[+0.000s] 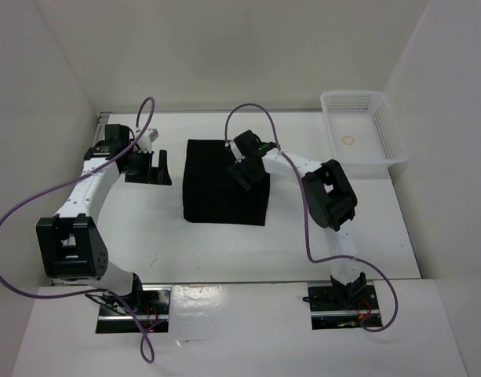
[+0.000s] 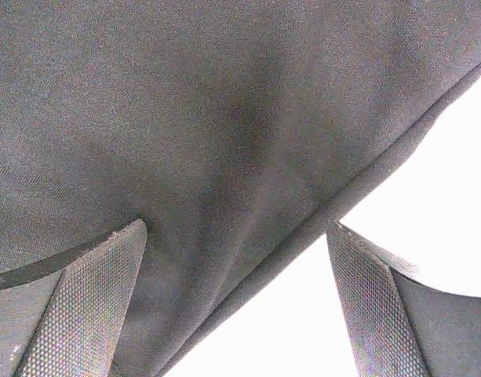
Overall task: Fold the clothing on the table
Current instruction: Flatten the skirt out
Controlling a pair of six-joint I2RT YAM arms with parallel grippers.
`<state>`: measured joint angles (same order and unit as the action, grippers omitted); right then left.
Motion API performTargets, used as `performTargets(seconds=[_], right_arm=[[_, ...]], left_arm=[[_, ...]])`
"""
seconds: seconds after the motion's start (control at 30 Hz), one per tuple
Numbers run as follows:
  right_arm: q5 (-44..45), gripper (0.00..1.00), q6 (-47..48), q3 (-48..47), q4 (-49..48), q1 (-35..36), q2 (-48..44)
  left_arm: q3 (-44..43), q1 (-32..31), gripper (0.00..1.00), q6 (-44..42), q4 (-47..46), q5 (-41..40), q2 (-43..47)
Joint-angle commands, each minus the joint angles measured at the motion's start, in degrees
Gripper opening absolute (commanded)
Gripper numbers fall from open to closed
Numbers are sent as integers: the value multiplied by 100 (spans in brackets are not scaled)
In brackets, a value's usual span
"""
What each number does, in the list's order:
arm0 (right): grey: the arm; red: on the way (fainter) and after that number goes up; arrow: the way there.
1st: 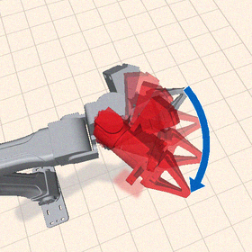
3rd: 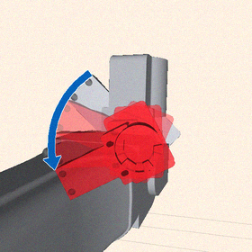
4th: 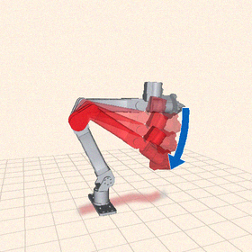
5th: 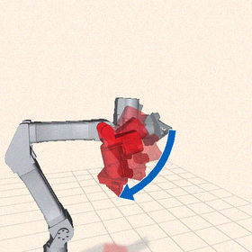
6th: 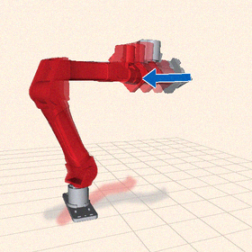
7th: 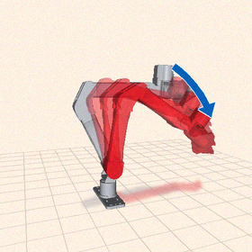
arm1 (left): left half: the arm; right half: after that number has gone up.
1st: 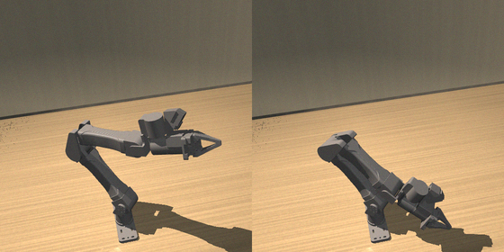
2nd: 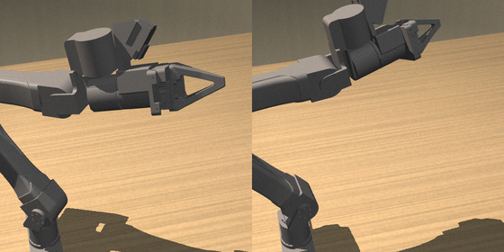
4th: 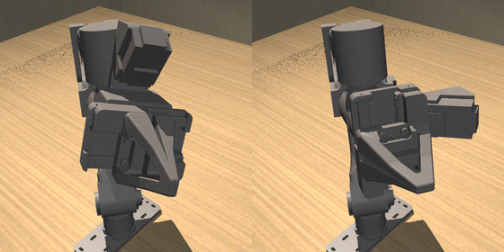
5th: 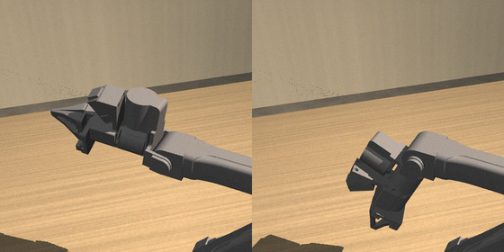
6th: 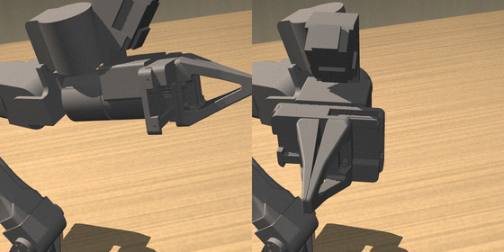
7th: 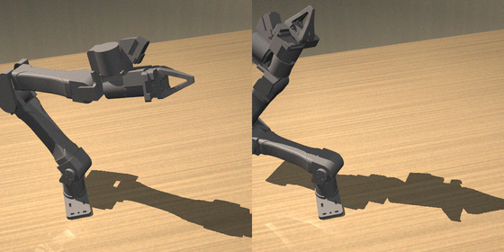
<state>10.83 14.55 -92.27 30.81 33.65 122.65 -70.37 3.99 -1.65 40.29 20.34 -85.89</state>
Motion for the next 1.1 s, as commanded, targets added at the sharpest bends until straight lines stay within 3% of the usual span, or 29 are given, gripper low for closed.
performTargets(seconds=[0.0,0.27,0.47,0.6,0.67,0.77,0.93,1.07], right_arm=[[149,100,373,174,-5,-60,-162],[-1723,100,321,-81,725,-130,-1470],[-2567,100,23,138,480,-771,-1771],[-3042,97,-320,271,189,-1255,-1701],[-3043,97,-373,271,136,-1308,-1543],[-2763,97,-426,271,84,-1099,-1463],[-1789,97,-768,-342,31,-308,-902],[-1435,97,-1541,-1283,285,133,-173]], left_arm=[[14,5,100,-151,22,251,-51],[-651,-399,100,-135,-117,857,-551],[-1689,-399,100,437,-899,1314,-1867],[-2086,-399,86,806,-1295,1508,-2546],[-2192,-452,80,807,-1296,1447,-2870],[-2192,-627,78,807,-1349,1158,-3004],[-1867,-322,88,1122,-1296,753,-2304],[-1621,84,95,1080,-989,-158,-1441]])
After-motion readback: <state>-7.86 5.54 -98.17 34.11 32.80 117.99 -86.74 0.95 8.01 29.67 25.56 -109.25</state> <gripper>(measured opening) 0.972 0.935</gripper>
